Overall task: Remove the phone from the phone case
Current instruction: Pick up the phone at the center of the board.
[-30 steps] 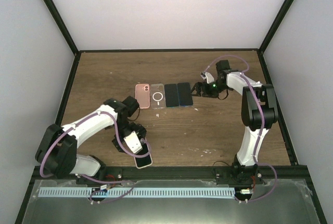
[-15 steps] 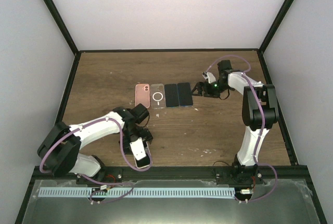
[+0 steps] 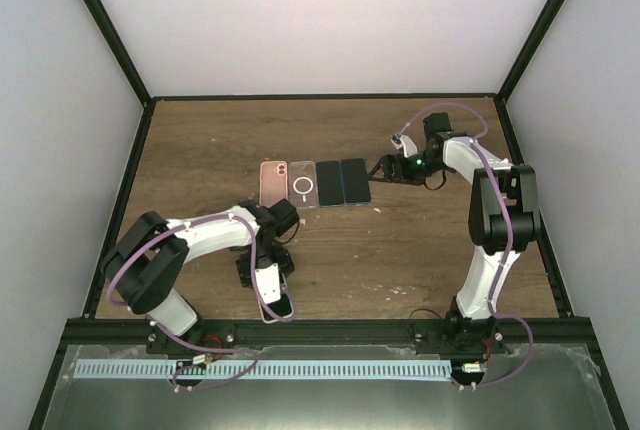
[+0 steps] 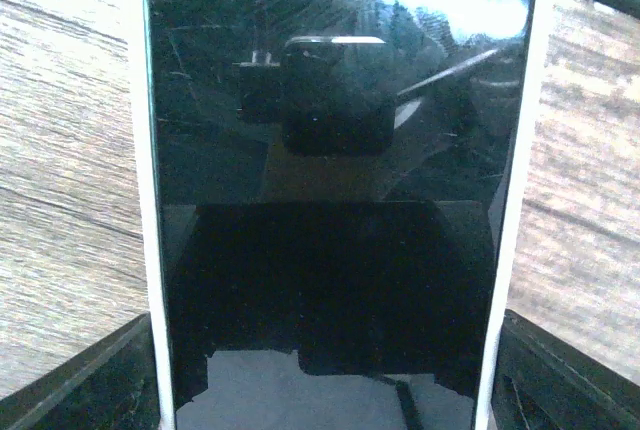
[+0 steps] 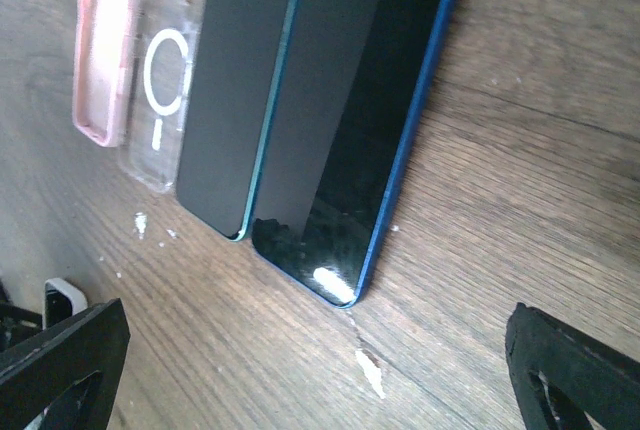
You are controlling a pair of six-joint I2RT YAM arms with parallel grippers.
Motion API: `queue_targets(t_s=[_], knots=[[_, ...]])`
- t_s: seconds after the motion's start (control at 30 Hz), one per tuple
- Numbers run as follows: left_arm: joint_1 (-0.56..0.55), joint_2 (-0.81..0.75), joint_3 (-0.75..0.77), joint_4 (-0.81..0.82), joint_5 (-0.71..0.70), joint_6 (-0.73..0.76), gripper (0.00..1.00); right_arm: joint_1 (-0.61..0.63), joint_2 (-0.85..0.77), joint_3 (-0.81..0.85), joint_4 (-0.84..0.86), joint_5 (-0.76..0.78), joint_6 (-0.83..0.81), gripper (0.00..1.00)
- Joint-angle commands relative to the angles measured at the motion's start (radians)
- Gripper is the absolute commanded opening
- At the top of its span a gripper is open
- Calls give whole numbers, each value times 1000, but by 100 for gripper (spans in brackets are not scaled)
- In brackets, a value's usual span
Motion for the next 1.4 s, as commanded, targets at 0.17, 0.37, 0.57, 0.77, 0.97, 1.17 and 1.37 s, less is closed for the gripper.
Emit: queue_targets(t_s=[0.17,0.37,0.57,0.77,0.97,1.17,1.37], knots=[[-2,61,93,-3,-65,1,61,-7,-97,53,-41,-197,-106,100],[8,36,175,-21,-28,-38,46,24,-116,31,-104,-330,-155,97],[70,45,330,-25,2,-67,43,109,-106,-35,-175,-440,-226,92],[99,46,402,8,20,-43,41,218,-80,-48,-248,-465,-325,90],[105,79,484,19,23,-58,39,300,-26,-22,-246,-447,-300,81],[107,82,516,28,40,-43,39,357,19,38,-191,-441,-229,72],[97,72,516,37,49,-30,38,372,85,98,-160,-430,-161,62]])
